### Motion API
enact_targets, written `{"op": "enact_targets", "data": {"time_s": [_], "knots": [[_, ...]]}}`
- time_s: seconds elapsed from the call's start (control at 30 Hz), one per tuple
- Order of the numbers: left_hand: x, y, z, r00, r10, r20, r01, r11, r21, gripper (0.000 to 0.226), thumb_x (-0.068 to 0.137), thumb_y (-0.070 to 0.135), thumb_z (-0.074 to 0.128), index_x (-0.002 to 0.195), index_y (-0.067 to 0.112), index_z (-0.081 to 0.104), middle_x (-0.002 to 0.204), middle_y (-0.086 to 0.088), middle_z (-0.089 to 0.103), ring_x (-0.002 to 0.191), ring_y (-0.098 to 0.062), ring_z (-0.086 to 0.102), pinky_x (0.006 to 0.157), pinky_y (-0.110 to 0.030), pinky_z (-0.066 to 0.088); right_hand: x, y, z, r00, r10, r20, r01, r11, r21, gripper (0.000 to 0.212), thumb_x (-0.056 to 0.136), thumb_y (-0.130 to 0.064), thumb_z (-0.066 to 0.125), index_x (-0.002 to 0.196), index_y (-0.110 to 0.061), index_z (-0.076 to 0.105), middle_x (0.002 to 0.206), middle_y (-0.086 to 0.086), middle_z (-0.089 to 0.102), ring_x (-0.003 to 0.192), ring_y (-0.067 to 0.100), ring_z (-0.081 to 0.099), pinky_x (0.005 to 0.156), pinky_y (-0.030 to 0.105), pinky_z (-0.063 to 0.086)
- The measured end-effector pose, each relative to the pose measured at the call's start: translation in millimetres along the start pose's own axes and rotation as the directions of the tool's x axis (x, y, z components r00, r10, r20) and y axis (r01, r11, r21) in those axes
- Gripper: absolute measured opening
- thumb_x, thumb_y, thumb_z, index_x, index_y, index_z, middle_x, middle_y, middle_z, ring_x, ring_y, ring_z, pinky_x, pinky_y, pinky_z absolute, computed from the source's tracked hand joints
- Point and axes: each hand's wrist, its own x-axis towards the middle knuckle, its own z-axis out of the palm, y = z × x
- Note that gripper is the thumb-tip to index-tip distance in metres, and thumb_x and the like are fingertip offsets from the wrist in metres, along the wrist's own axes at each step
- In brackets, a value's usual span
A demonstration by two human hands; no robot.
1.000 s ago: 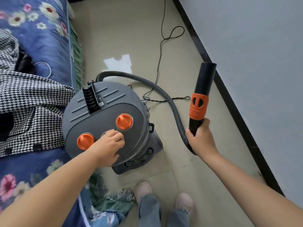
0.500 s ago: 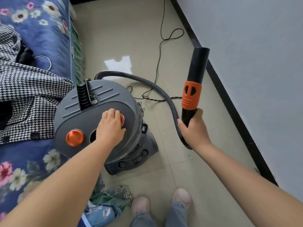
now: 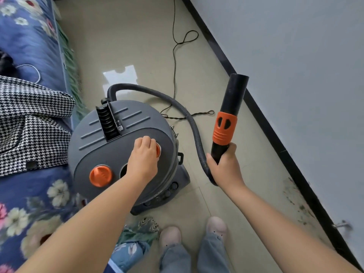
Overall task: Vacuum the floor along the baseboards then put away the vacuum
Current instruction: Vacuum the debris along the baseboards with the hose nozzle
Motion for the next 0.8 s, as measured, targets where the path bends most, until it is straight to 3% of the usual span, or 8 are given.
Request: {"op": "enact_targets", "data": {"time_s": [0.13,0.33,0.47,0.57,0.67,0.8], "knots": [[-21.9,10.2,9.4,0.998,0.035,0.042,-0.036,0.999,0.032,0.042,0.095,0.022,0.048,0.131,0.009,0.034,0.134,-0.004,0.032,0.127,-0.023,0.023,0.101,-0.026,0.027,-11.2,1.5,-0.1,1.0,0.004,-0.014,-0.004,1.0,0.004,0.039,0.091,-0.017,0.056,0.12,-0.005,0.034,0.093,0.004,0.05,0.08,0.02,0.051,0.068,0.027,0.039],[-48.8,24.2,19.0,0.997,0.059,0.053,-0.063,0.994,0.091,0.044,0.096,0.024,0.044,0.135,0.009,0.03,0.136,-0.005,0.031,0.128,-0.024,0.023,0.104,-0.026,0.023,-25.6,19.8,-4.6,1.0,0.013,0.024,-0.013,0.999,-0.032,0.04,0.09,-0.017,0.057,0.121,-0.005,0.035,0.098,0.005,0.049,0.084,0.023,0.052,0.072,0.03,0.041],[-64.8,30.4,26.7,0.999,0.02,0.032,-0.021,0.999,0.024,0.05,0.095,0.025,0.048,0.138,0.011,0.028,0.139,-0.003,0.029,0.131,-0.023,0.021,0.105,-0.028,0.026,-40.0,38.8,-6.3,0.999,0.012,0.038,-0.011,0.999,-0.033,0.04,0.091,-0.018,0.057,0.122,-0.006,0.035,0.097,0.004,0.05,0.086,0.025,0.054,0.075,0.033,0.045],[-84.0,27.1,29.9,0.999,-0.011,-0.051,0.011,1.0,0.016,0.056,0.094,0.032,0.047,0.142,0.011,0.027,0.145,-0.003,0.029,0.134,-0.023,0.023,0.111,-0.029,0.018,-51.6,51.7,-8.5,0.999,0.003,0.038,-0.002,0.999,-0.039,0.042,0.091,-0.019,0.057,0.123,-0.006,0.035,0.099,0.006,0.052,0.09,0.028,0.057,0.078,0.036,0.047],[-109.9,13.3,37.1,0.952,-0.253,-0.172,0.256,0.967,-0.006,0.06,0.095,0.033,0.044,0.144,0.006,0.022,0.148,-0.01,0.024,0.136,-0.027,0.019,0.112,-0.032,0.013,-63.9,58.8,-7.7,0.998,0.0,0.063,0.005,0.996,-0.084,0.04,0.091,-0.018,0.056,0.122,-0.004,0.035,0.107,0.015,0.056,0.095,0.035,0.058,0.08,0.041,0.049],[-144.9,-9.8,44.8,0.729,-0.661,-0.176,0.634,0.749,-0.191,0.057,0.091,0.033,0.052,0.131,-0.003,0.035,0.136,-0.022,0.033,0.126,-0.037,0.029,0.102,-0.043,0.029,-84.7,57.9,3.5,0.984,-0.082,0.159,0.116,0.969,-0.219,0.029,0.093,-0.019,0.053,0.112,-0.003,0.038,0.098,0.016,0.056,0.085,0.033,0.06,0.075,0.043,0.051]]}}
